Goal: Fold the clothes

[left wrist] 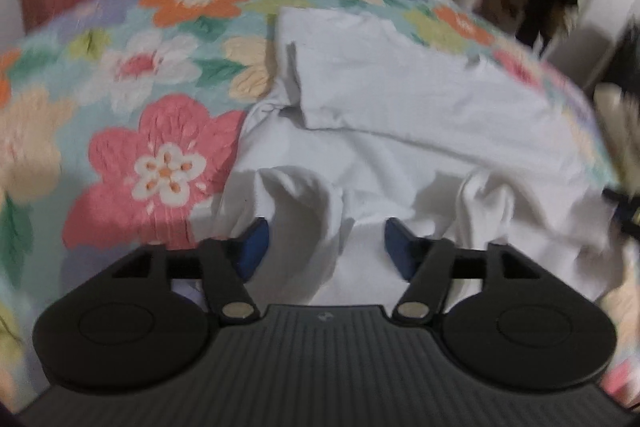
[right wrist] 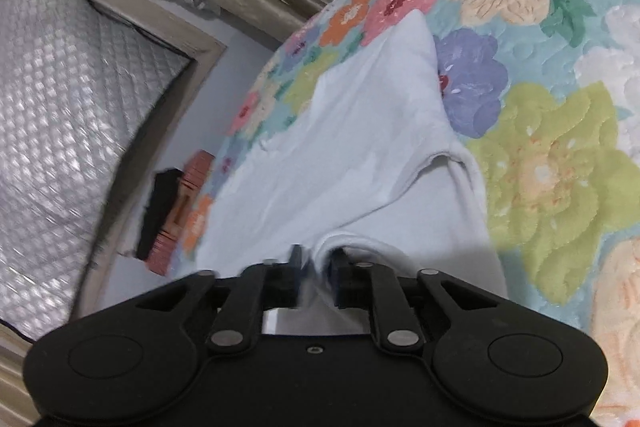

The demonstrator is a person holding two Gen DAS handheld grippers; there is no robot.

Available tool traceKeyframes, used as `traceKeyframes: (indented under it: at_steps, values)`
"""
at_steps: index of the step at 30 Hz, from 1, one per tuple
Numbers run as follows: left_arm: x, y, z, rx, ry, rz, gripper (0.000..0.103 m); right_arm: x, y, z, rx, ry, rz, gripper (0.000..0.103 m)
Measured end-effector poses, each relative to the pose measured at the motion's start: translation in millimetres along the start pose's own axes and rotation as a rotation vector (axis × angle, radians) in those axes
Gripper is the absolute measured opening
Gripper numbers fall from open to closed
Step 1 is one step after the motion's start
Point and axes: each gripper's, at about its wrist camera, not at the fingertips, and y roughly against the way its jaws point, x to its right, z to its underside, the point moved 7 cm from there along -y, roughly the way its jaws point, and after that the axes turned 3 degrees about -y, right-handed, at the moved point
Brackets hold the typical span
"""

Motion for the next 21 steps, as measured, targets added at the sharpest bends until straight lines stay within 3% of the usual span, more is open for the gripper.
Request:
traceKeyframes:
  at_steps: [2, 5, 7, 15, 21]
  values:
    - [-6, 6, -4, 0.018, 0.009, -0.017, 0.067, -1, 6, -3, 0.018, -0.06, -0.057, 0.048]
    - [-8, 13, -4, 0.02, 0.012, -0.013, 0.067, -4, 15, -7, 0.037, -0.124, -0.114, 0.053]
    - [-9, 16, -2, 0.017, 0.034, 0.008, 0.068, -8, 19, -7, 0.052, -0.108, -0.1, 0.053]
    - [-18, 21, 7, -0.024, 0.076, -0.018, 0.068, -26, 30, -9, 0.139, 0.102, 0.136, 0.053]
    - [-12, 27, 26, -0.09, -0.001, -0.03, 0.065, -48, 41, 10, 0.087, 0.18, 0.222, 0.056]
